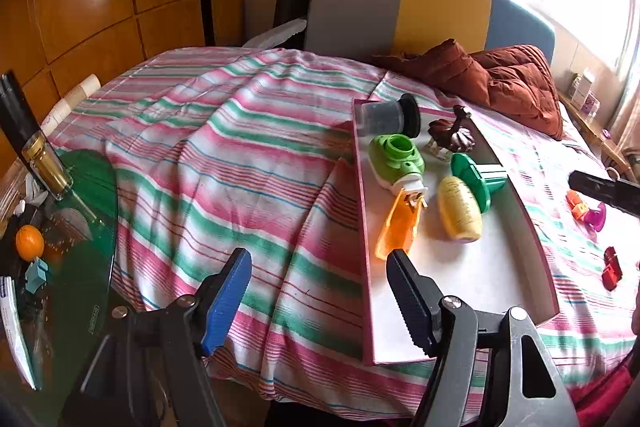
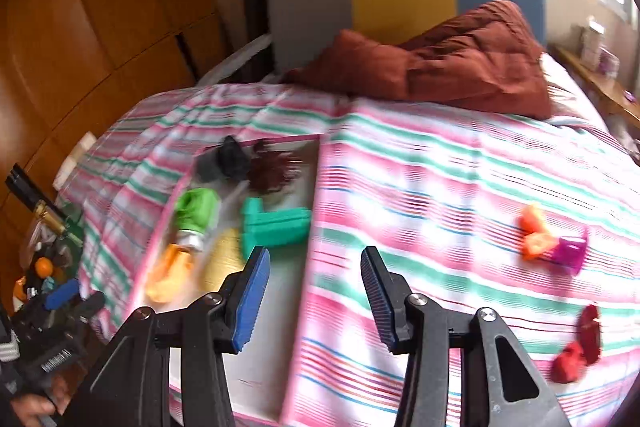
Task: Organize rigid objects
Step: 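Move both grippers back toward the remaining toys on the bedspread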
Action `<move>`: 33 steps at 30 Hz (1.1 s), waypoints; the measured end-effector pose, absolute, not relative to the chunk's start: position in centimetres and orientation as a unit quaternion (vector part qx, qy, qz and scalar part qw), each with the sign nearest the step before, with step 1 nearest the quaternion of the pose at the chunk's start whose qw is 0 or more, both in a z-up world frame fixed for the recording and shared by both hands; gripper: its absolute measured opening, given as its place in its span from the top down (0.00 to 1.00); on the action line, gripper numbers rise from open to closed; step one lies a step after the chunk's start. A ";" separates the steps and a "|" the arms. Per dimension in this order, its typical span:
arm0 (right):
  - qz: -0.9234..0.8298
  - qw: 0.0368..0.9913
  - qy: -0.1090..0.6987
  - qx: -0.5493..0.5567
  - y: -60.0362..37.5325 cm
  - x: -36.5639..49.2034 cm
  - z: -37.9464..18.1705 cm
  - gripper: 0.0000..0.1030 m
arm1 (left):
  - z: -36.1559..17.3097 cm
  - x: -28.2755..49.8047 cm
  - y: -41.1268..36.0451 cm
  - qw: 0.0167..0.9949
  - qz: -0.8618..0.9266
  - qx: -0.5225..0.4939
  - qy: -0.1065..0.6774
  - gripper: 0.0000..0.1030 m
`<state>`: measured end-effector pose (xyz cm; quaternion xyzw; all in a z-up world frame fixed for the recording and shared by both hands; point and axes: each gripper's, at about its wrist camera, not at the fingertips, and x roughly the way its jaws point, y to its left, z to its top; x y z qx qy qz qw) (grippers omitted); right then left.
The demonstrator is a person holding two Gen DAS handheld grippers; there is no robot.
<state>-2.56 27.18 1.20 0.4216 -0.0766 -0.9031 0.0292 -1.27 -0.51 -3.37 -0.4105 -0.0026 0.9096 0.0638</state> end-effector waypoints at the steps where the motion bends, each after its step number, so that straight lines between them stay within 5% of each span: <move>1: -0.903 0.018 -0.077 0.422 28.4 -2.2 1.2 0.54 | -3.2 -1.2 -0.3 0.065 0.910 -0.409 0.002 0.31; 16: -0.882 -0.203 -0.128 0.406 47.5 3.3 0.1 0.54 | -1.6 -0.5 2.8 0.103 0.913 -0.393 0.035 0.31; 21: -0.830 -0.302 -0.234 0.407 53.7 6.1 -2.2 0.54 | -0.9 -0.5 4.6 0.126 0.913 -0.386 0.046 0.31; 33: -0.812 -0.311 -0.295 0.397 55.3 7.3 -2.6 0.54 | 0.7 -0.8 11.9 0.209 0.899 -0.379 0.075 0.31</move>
